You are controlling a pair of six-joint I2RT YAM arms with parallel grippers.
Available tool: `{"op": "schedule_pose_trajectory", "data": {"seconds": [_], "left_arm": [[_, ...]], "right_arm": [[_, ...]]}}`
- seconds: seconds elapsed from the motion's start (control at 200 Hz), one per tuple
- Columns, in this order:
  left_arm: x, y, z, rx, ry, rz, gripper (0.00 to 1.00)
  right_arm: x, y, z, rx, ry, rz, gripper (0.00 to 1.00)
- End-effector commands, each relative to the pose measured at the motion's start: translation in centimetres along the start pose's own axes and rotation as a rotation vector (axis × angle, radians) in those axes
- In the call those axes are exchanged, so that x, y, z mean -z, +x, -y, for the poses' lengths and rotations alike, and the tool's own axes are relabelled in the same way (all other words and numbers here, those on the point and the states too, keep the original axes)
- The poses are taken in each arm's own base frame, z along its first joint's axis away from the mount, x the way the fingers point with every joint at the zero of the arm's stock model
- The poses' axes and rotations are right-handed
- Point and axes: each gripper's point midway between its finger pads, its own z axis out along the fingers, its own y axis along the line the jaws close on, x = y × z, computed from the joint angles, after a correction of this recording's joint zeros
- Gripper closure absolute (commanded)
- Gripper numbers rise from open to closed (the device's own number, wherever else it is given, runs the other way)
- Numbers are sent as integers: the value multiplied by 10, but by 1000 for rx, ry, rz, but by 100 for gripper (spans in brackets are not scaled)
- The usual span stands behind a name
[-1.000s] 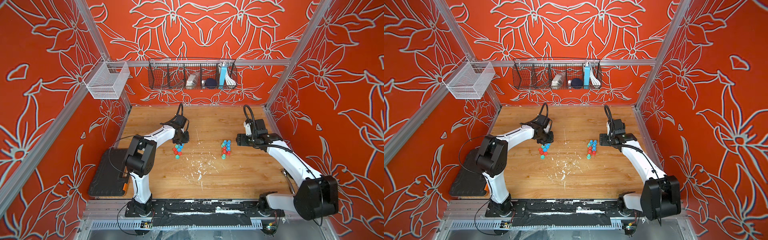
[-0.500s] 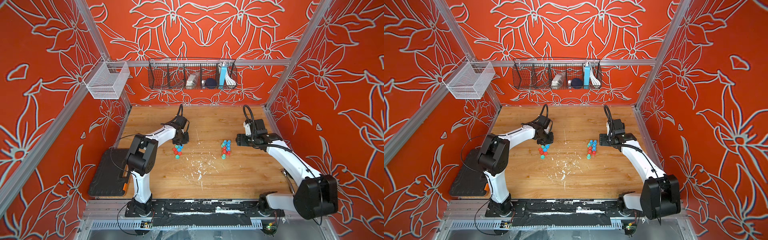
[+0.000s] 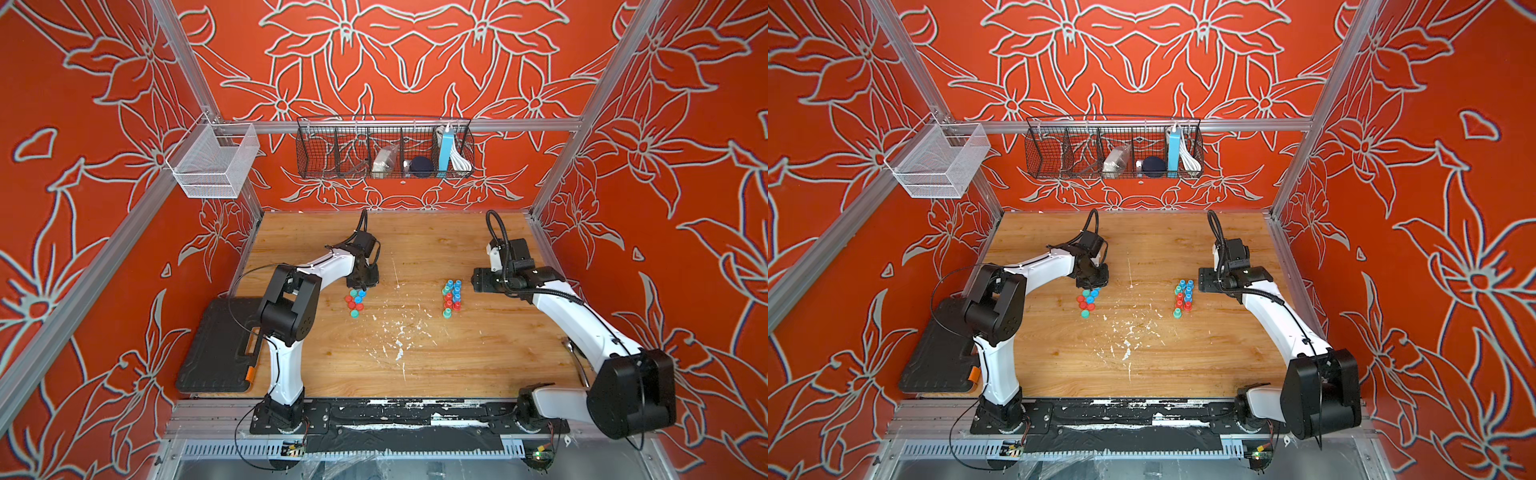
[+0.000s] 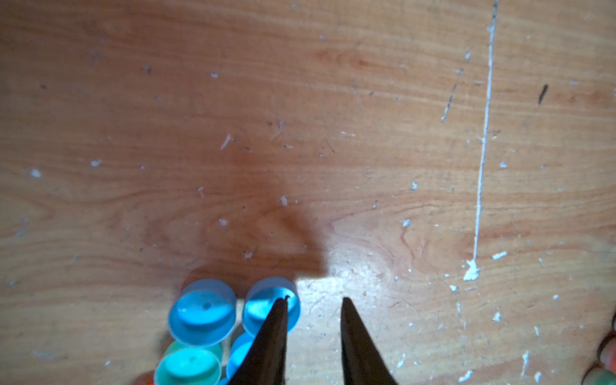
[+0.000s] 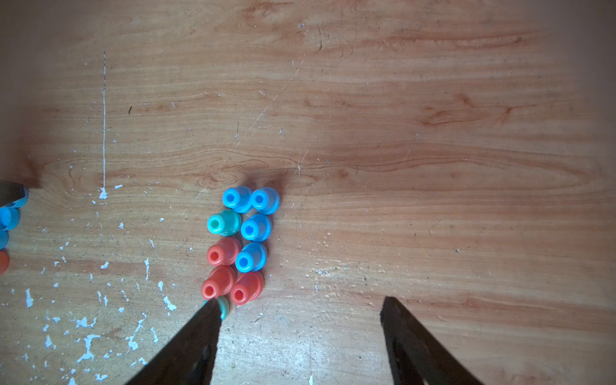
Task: Close the stamp cap
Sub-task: Move the cover to the center of the board.
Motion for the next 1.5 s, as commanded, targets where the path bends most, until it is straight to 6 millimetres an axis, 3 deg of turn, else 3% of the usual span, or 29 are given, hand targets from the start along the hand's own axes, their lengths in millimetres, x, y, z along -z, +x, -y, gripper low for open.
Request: {"op": "schedule_pose_trajectory", "data": {"seconds": [0.0,0.465,0.761,1.181,1.496], "left_arm": [[-5,3,-2,2,-22,-20,72],[-12,16,-9,14,-32,-42,73],[-20,21,-1,1,-28,-60,73],[-29,22,27,-38,-22,-66,73],[-38,22,63,-77,-3,-73,73]], "right_arm": [[-4,6,-2,-3,-7,-19,22],[-8,10,-3,-16,-15,-26,23],[-10,11,-3,-15,-12,-37,23],[-5,13,-1,-8,-2,-37,23],[-3,13,-3,-18,-7,-31,24]]}}
